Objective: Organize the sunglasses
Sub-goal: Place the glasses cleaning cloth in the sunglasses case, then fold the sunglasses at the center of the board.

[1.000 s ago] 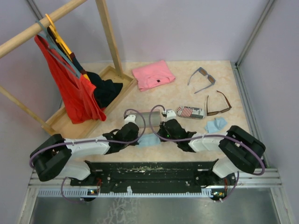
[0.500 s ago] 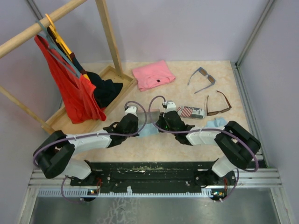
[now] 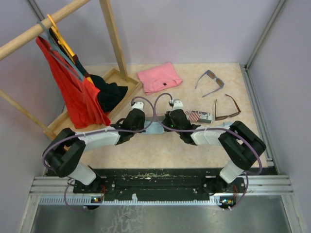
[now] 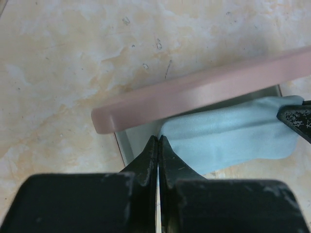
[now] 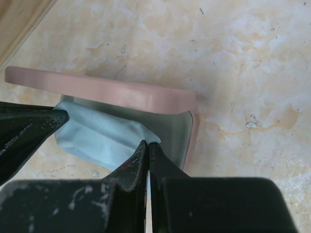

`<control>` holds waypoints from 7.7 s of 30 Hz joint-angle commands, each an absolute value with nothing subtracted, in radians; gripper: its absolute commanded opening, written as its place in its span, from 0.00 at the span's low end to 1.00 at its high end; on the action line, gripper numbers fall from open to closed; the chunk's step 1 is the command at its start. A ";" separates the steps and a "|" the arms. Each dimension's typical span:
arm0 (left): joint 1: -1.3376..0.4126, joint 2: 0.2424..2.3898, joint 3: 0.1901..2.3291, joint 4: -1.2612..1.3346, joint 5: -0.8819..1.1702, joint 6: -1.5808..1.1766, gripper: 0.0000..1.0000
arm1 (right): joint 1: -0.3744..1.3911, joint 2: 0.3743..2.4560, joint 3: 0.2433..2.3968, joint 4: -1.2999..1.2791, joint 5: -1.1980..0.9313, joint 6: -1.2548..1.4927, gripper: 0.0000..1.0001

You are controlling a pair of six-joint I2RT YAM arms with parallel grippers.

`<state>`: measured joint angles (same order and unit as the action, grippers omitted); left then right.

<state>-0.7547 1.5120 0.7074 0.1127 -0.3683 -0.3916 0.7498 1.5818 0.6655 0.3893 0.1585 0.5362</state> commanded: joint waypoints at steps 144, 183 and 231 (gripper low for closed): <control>-0.687 1.628 0.730 0.176 -0.232 -0.428 0.00 | 0.707 1.715 0.861 0.225 0.124 0.504 0.00; -0.687 0.939 0.503 -0.167 -0.268 -0.594 0.33 | 0.634 0.946 0.684 -0.423 0.630 0.553 0.33; -0.687 0.847 0.489 -0.204 -0.326 -0.599 0.59 | -0.133 1.502 0.991 -0.332 0.315 0.731 0.42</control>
<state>-0.6910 0.8612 0.4999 -0.2344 -0.3237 -0.6163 -0.1265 1.4723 0.9379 -0.3515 0.3229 0.6910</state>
